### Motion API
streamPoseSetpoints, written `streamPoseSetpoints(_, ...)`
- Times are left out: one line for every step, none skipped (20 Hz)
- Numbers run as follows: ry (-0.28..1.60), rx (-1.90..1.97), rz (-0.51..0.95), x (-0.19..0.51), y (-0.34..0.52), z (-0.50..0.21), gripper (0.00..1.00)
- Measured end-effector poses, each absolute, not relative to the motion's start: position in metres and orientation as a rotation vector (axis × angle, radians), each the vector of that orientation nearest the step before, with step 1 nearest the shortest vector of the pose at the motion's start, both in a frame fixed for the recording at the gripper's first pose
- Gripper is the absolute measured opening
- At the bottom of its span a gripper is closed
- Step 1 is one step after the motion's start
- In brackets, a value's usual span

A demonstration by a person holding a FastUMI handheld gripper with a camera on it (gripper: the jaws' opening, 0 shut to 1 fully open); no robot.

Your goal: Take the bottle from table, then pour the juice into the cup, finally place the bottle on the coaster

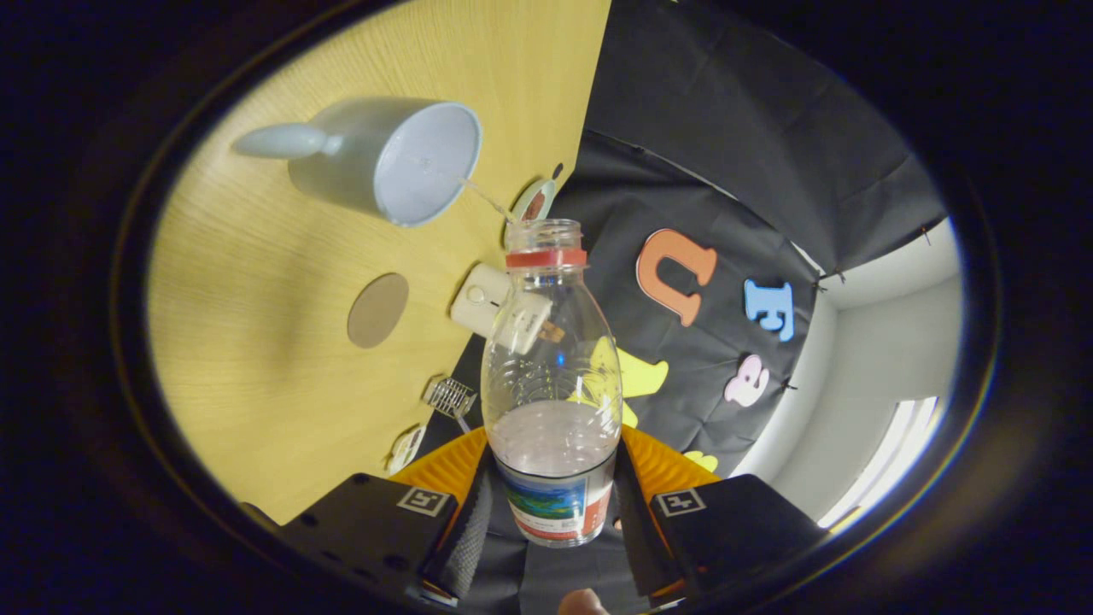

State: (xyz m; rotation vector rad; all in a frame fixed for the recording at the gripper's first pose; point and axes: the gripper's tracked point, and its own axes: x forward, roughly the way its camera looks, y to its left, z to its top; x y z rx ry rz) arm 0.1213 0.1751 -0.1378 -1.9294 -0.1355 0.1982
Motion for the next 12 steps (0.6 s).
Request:
streamPoseSetpoints(-0.135,-1.939,0.198,0.1204,0.1754,-0.1379,0.73)
streamPoseSetpoints(-0.136,-1.947,0.199,0.12,0.1768,-0.1374,0.73)
streamPoseSetpoints(-0.134,-1.952,0.199,0.1196,0.1773,-0.1371,0.73)
streamPoseSetpoints(-0.134,-1.953,0.2,0.1186,0.1777,-0.1365,0.73)
streamPoseSetpoints(-0.136,-1.953,0.2,0.1172,0.1795,-0.1365,0.73)
streamPoseSetpoints(-0.138,-1.956,0.201,0.116,0.1798,-0.1359,0.73)
streamPoseSetpoints(-0.142,-1.96,0.2,0.1158,0.1807,-0.1352,0.73)
streamPoseSetpoints(-0.144,-1.962,0.202,0.1154,0.1813,-0.1344,0.73)
streamPoseSetpoints(-0.143,-1.961,0.203,0.1156,0.1815,-0.135,0.73)
streamPoseSetpoints(-0.143,-1.959,0.204,0.1162,0.1814,-0.135,0.73)
streamPoseSetpoints(-0.142,-1.958,0.205,0.1154,0.181,-0.1358,0.73)
streamPoseSetpoints(-0.143,-1.956,0.204,0.1155,0.1812,-0.1354,0.73)
